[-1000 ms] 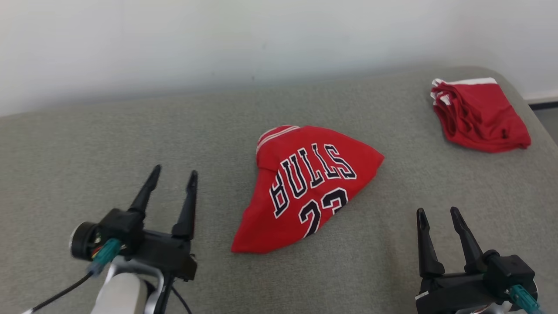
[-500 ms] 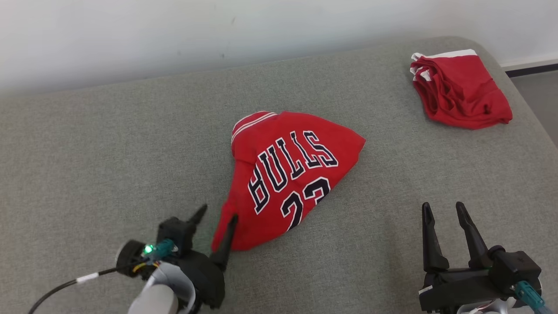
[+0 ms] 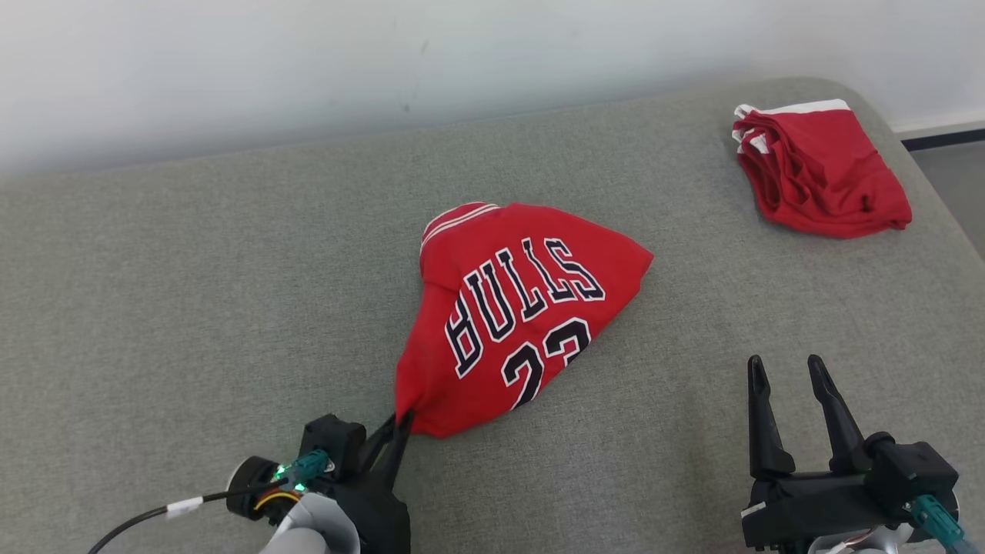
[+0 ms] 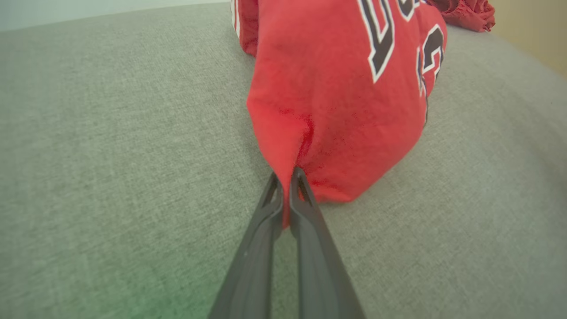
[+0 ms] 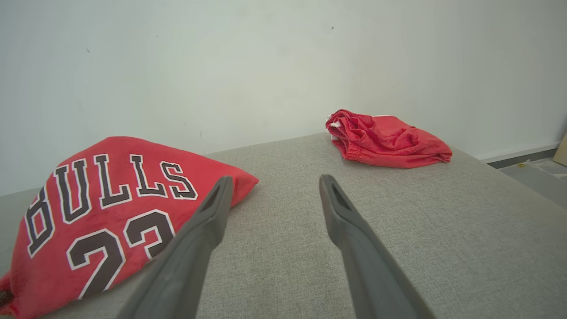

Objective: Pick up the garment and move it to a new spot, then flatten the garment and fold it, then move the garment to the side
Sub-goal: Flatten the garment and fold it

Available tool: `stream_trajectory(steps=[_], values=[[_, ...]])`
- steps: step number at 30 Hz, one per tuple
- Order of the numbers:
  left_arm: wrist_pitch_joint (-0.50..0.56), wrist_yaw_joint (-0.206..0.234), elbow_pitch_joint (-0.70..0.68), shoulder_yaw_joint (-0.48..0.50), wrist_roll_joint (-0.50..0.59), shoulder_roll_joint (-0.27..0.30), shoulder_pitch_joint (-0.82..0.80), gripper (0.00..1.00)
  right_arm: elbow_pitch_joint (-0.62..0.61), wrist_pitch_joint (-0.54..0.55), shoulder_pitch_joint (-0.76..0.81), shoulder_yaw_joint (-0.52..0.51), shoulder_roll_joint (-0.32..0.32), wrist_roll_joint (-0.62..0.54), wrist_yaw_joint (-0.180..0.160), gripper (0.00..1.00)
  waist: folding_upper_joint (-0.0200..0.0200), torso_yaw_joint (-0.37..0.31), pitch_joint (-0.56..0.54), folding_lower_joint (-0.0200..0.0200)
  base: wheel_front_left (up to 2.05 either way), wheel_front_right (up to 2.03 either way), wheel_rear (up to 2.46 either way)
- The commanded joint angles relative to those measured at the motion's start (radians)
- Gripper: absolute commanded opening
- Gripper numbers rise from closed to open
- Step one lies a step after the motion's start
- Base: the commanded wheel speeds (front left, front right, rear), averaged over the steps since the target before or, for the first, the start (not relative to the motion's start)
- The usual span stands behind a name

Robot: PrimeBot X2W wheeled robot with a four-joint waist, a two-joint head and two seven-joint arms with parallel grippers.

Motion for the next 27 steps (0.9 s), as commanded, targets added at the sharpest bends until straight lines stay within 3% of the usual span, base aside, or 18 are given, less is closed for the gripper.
stream_trajectory(steps=[1, 10, 14, 27], values=[[-0.023, 0.003, 0.008, 0.005, -0.003, 0.000, -0.016, 0.00, -0.002, 0.000, 0.007, -0.001, 0.001, -0.005, -0.003, 1.00, -0.0001, 0.008, -0.009, -0.0001, 0.00, 0.00, 0.00], [-0.077, 0.005, -0.118, 0.036, 0.027, 0.057, -0.153, 0.00, 0.013, 0.000, 0.025, -0.001, 0.001, -0.002, -0.003, 1.00, -0.0001, 0.045, -0.074, -0.0001, 0.00, 0.00, 0.00], [-0.032, 0.002, -0.224, 0.041, 0.046, 0.119, -0.296, 0.00, 0.021, 0.000, 0.031, 0.011, 0.001, 0.011, -0.003, 1.00, -0.0001, 0.040, -0.110, -0.0001, 0.00, 0.00, 0.00], [0.086, 0.003, -0.340, 0.071, 0.066, 0.292, -0.537, 0.00, 0.018, 0.000, 0.059, 0.008, 0.001, 0.030, -0.003, 1.00, -0.0001, -0.018, -0.121, -0.0001, 0.00, 0.00, 0.00]])
